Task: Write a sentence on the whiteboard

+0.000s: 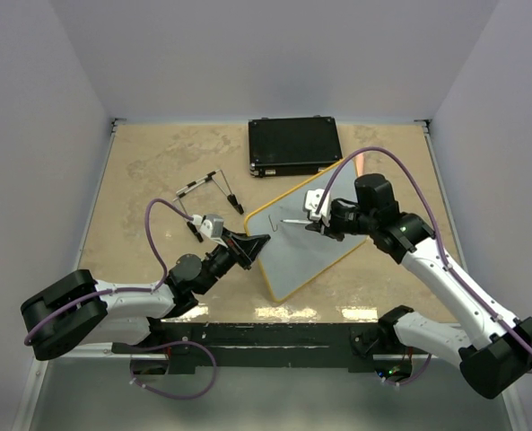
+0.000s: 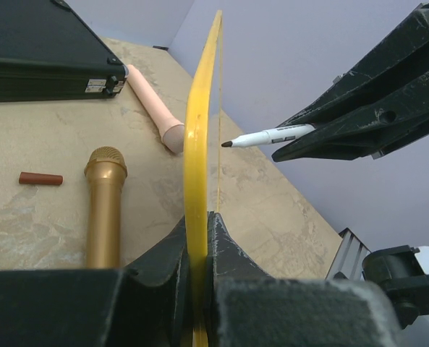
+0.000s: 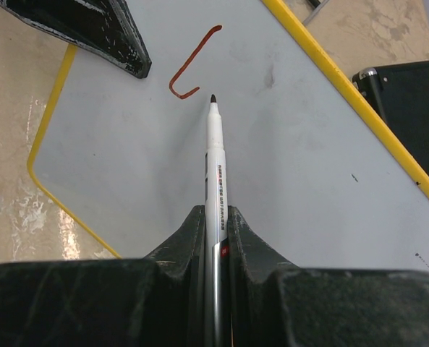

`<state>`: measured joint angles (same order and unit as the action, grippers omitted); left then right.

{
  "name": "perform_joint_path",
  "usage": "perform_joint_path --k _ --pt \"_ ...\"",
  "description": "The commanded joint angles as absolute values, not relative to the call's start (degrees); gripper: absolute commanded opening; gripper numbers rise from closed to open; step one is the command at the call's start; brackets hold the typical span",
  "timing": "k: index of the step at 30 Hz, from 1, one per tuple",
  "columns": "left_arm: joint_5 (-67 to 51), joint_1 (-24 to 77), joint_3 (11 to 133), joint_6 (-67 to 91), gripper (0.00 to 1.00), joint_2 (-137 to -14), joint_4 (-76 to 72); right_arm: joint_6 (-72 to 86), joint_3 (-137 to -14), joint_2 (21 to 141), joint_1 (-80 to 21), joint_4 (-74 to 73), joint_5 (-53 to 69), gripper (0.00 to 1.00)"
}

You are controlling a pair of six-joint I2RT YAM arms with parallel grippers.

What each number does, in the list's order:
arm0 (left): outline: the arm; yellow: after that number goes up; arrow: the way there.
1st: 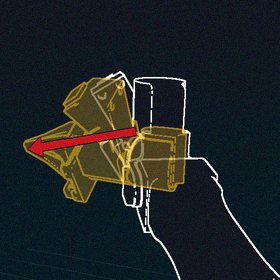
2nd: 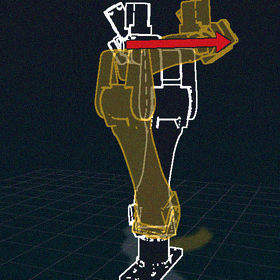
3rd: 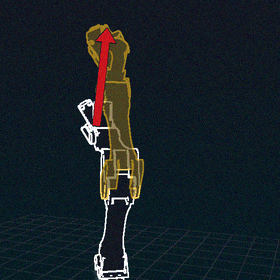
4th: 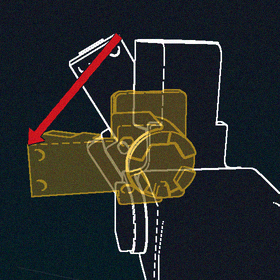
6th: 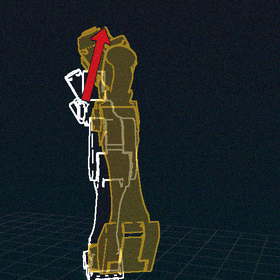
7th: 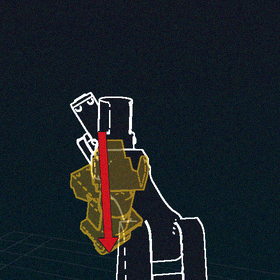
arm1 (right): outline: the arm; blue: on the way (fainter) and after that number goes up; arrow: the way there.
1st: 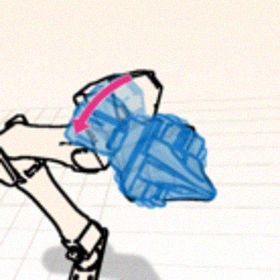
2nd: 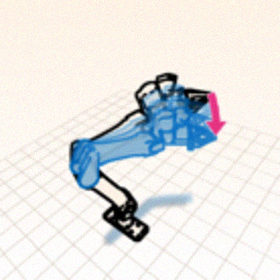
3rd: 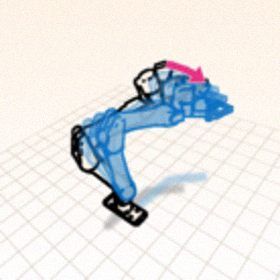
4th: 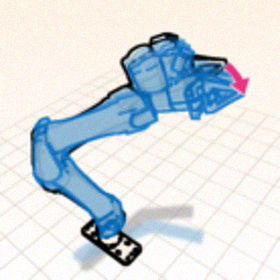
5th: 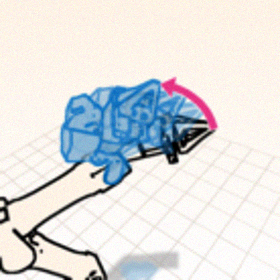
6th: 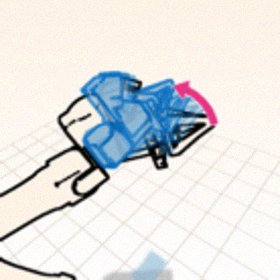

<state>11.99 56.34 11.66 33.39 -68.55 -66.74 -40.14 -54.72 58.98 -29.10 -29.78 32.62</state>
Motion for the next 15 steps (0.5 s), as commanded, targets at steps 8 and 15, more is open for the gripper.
perform_joint_path --k 8,15 --pt "11.08 56.60 11.42 28.83 0.00 -69.26 -66.88 -39.82 -54.49 61.08 -28.92 -26.98 33.13 0.00" --pt "10.46 56.51 11.60 28.83 0.00 -69.96 -67.15 -37.45 -54.76 60.91 -28.92 -25.14 32.61 0.00"
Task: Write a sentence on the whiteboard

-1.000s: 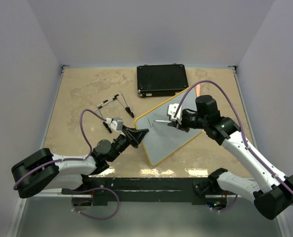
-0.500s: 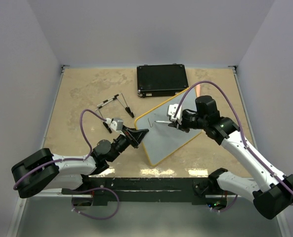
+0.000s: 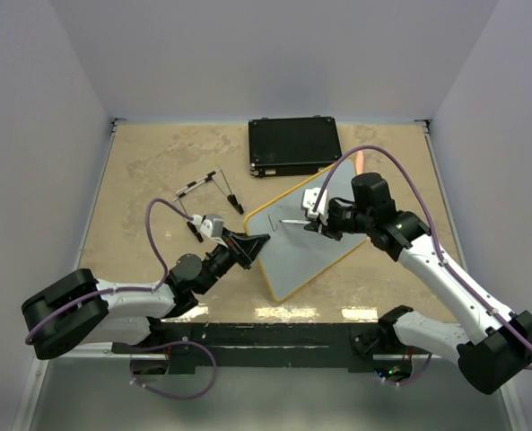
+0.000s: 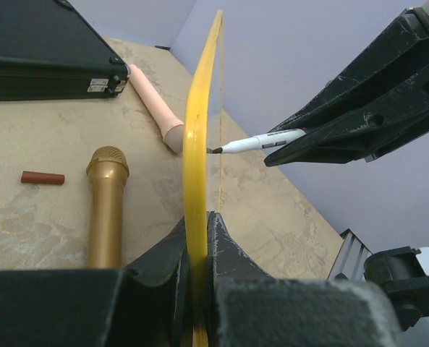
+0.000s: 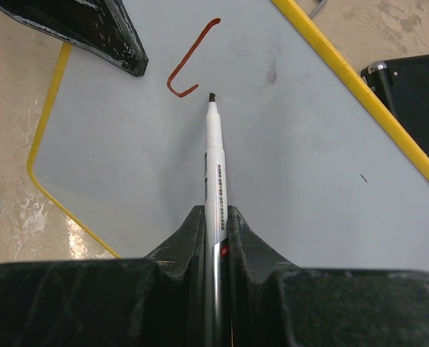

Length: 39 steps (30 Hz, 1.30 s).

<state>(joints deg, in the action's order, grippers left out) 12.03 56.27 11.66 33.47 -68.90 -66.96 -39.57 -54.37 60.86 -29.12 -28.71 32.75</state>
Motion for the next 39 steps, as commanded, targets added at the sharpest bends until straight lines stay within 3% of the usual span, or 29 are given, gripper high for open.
perform_joint_path --k 1,24,39 --pt "10.55 56.51 11.60 28.83 0.00 -69.96 -67.15 -36.75 -54.76 60.73 -28.92 -24.79 32.61 0.00" --pt "12.39 56.51 10.81 28.65 0.00 -68.55 -66.09 -37.97 -52.91 60.12 -26.81 -27.68 28.22 0.00" --pt "12.30 56.43 10.90 28.65 0.00 -69.34 -66.53 -40.69 -53.17 61.78 -27.07 -30.94 31.55 0.00"
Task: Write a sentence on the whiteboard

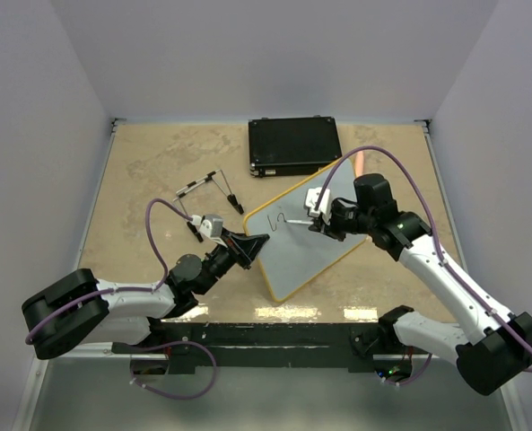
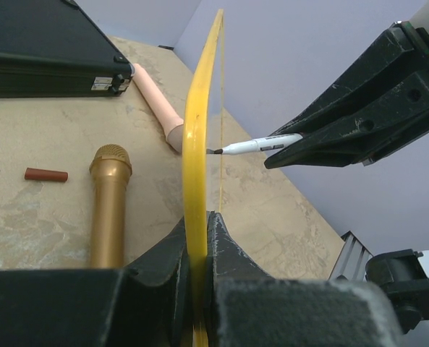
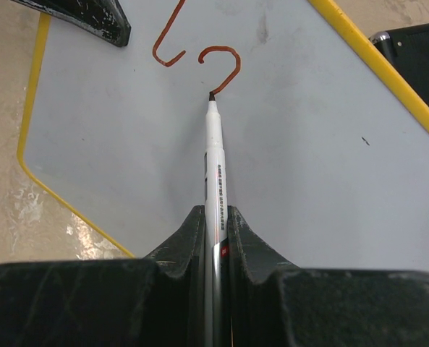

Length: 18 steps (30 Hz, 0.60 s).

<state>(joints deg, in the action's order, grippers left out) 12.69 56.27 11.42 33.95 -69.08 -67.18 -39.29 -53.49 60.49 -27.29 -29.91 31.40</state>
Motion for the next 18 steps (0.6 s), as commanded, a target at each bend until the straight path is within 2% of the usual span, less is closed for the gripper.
perform_joint_path --k 1,18 --pt "12.22 56.43 10.81 28.74 0.00 -69.52 -66.71 -40.69 -53.43 61.79 -27.07 -30.94 31.81 0.00" --pt "11.43 56.43 11.25 29.00 0.00 -71.80 -68.20 -38.59 -57.13 62.49 -27.25 -28.57 34.89 0.00"
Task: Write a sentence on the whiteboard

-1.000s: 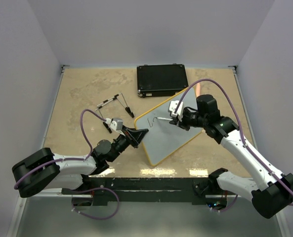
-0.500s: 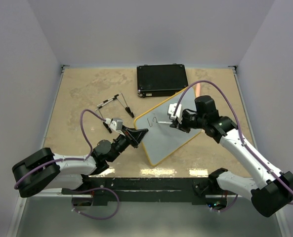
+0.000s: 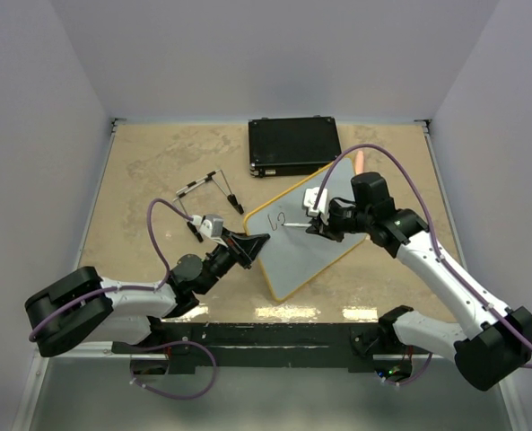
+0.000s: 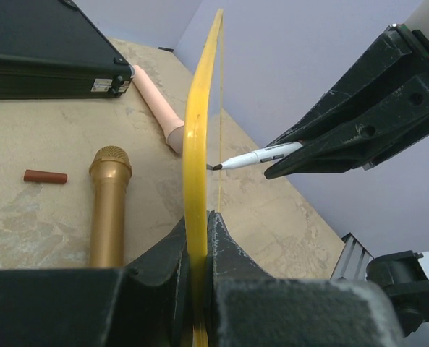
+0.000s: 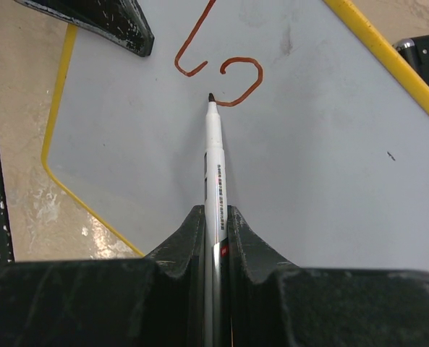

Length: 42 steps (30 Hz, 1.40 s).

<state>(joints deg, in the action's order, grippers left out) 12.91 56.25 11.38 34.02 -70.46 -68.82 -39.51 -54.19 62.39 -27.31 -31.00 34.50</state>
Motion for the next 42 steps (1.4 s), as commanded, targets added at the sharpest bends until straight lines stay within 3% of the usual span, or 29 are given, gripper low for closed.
perform_joint_path --k 1,22,42 --pt "11.25 56.43 11.25 29.09 0.00 -71.89 -68.38 -38.41 -57.30 62.58 -27.25 -28.30 34.98 0.00" --pt "12.57 56.43 10.99 29.27 0.00 -71.81 -67.85 -40.17 -60.73 58.72 -26.20 -33.05 40.00 0.00" --pt "12.04 56.43 10.37 29.09 0.00 -70.14 -67.15 -37.97 -55.28 57.74 -22.68 -27.60 37.53 0.00"
